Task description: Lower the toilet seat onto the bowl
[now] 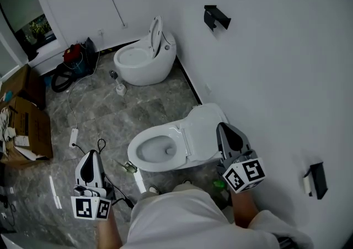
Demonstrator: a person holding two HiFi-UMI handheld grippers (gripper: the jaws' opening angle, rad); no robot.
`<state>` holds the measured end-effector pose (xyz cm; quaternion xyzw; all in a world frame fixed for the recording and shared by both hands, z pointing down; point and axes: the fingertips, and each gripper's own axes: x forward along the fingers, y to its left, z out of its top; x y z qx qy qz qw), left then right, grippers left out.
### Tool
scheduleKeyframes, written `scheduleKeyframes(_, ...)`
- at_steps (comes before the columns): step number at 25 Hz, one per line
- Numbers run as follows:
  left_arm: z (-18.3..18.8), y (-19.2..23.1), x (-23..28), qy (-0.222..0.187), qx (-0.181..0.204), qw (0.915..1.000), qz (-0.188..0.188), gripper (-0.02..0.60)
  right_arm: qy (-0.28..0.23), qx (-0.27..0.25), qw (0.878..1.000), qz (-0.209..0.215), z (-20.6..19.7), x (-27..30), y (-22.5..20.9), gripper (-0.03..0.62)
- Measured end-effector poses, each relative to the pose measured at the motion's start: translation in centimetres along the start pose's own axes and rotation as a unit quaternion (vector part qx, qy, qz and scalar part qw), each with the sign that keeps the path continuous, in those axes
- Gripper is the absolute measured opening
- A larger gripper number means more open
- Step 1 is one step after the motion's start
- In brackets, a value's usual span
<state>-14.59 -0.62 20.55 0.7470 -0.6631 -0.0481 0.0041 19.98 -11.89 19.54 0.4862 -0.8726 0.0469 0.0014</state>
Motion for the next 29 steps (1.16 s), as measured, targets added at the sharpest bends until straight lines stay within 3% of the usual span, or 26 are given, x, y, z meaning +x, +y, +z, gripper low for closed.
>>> scheduleKeyframes(21,-2.0,1.5,-1.8,0.010,-0.013,0.9997,-0.016,0.006,0.002,-0.019,1.000,0.017,-1.3,1.4,4.9,-0.003)
scheduleKeyframes(29,-2.4,1.5,-2.2,0.014,-0.017,0.9994,-0.027,0.006,0.007,-0.013,1.000,0.004,-1.9,0.8,5.4,-0.003)
